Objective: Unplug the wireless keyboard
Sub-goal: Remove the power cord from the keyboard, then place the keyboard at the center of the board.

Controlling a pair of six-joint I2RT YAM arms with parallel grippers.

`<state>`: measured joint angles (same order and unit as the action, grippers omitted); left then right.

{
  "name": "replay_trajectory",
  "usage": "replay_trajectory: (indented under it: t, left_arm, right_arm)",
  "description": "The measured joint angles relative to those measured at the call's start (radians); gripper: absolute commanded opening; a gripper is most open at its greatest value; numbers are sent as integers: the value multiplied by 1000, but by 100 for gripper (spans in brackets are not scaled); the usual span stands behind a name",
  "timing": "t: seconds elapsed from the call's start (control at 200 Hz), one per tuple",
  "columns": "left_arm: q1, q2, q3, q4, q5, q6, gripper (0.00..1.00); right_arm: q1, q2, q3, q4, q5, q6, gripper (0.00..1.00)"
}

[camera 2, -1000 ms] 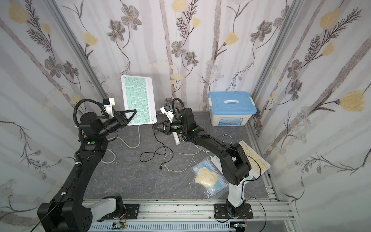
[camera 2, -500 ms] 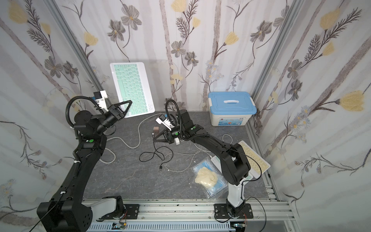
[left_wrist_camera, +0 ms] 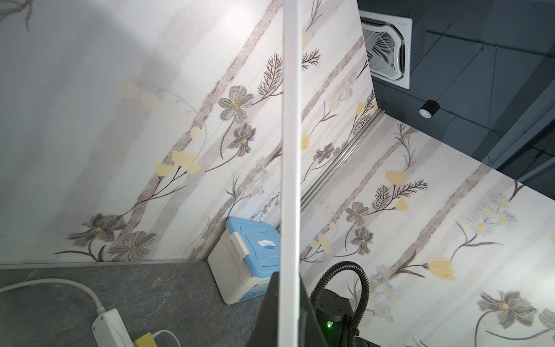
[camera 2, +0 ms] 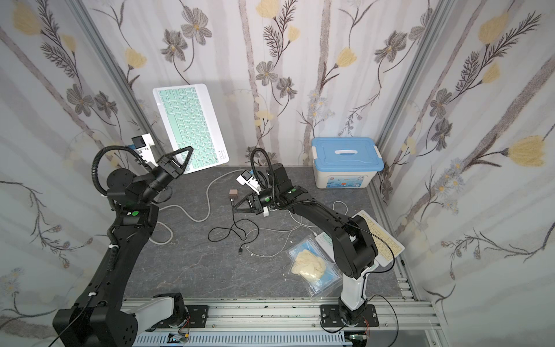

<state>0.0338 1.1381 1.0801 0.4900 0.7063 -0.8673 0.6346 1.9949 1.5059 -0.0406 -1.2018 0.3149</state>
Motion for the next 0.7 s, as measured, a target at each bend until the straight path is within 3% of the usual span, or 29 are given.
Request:
replay_trajectory:
  t: [0.265,0.45,0.699]
  left_arm:
    - [31,-71,-87,-199,-41,69,0]
    - [32,-131,-181,-315,-45,128,0]
    - [32,-187,-360,-489,-113,161,0]
  right_arm:
    - [-6,-106,-83,69,132,64,0]
    - [-17,-198,-246,170,264,86,0]
    - [33,-234,-388,354,305,122,0]
